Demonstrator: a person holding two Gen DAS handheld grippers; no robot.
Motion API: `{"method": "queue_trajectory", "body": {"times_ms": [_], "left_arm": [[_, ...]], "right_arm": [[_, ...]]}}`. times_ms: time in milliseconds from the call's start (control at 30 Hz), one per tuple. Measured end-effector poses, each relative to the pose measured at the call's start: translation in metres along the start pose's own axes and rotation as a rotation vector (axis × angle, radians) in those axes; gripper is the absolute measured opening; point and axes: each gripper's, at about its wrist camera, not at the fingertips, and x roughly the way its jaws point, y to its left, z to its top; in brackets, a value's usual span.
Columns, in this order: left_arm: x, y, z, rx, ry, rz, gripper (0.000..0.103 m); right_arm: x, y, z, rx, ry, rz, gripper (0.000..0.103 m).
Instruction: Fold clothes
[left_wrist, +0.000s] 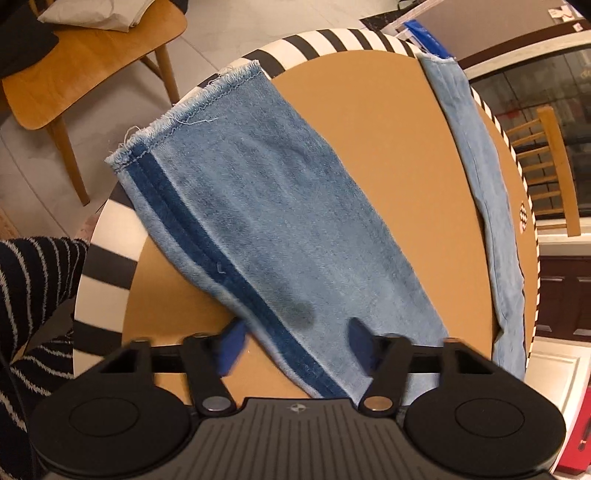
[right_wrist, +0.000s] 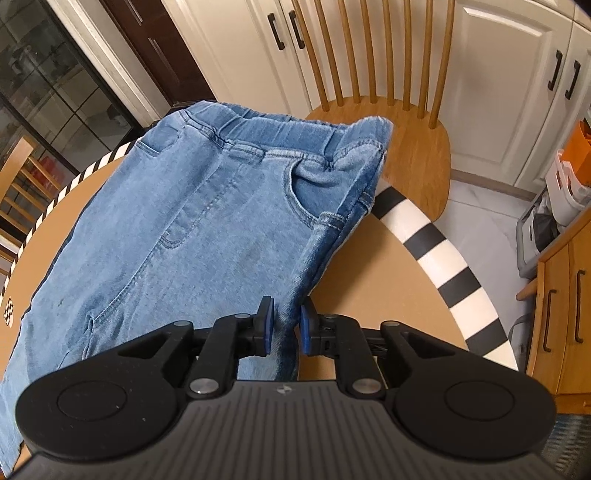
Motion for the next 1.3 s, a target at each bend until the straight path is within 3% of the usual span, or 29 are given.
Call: {"method": "queue_trajectory", "body": {"times_ms": [33,67,100,633,967,1200,1300], "left_arm": [[0.002,0.002,0.001,-0.004,0.013,-0.008,0.02],[0.005,0.005,0.002,-0.016,0.036,-0.017,0.008],[0.008,0.009,0.002,-0.029,0.062,-0.027,0.006],[-0.003,0.016,-0.008,0.037,0.041,-0.049,0.005],[-0.015,0.028,-0.003,0.041,0.044,-0.091,0.005],[-0.023,0.028,0.011,0.054,0.031,-0.097,0.005],[-0.01,0.035,0.048,0.062,0.031,-0.084,0.005]], "right_arm": [[0.0,0.0,-0.001,0.0,0.002,-0.002,0.017],[0.001,0.0,-0.001,0.0,0.004,-0.004,0.018],[0.001,0.0,-0.002,-0.001,0.004,-0.006,0.018],[-0.003,0.0,-0.004,-0.005,-0.001,-0.002,0.017],[-0.016,-0.005,-0.011,-0.013,-0.037,0.062,0.008],[-0.028,-0.028,-0.027,0.055,-0.029,0.165,0.008],[-0.032,-0.038,-0.033,0.078,-0.023,0.196,0.008]]}}
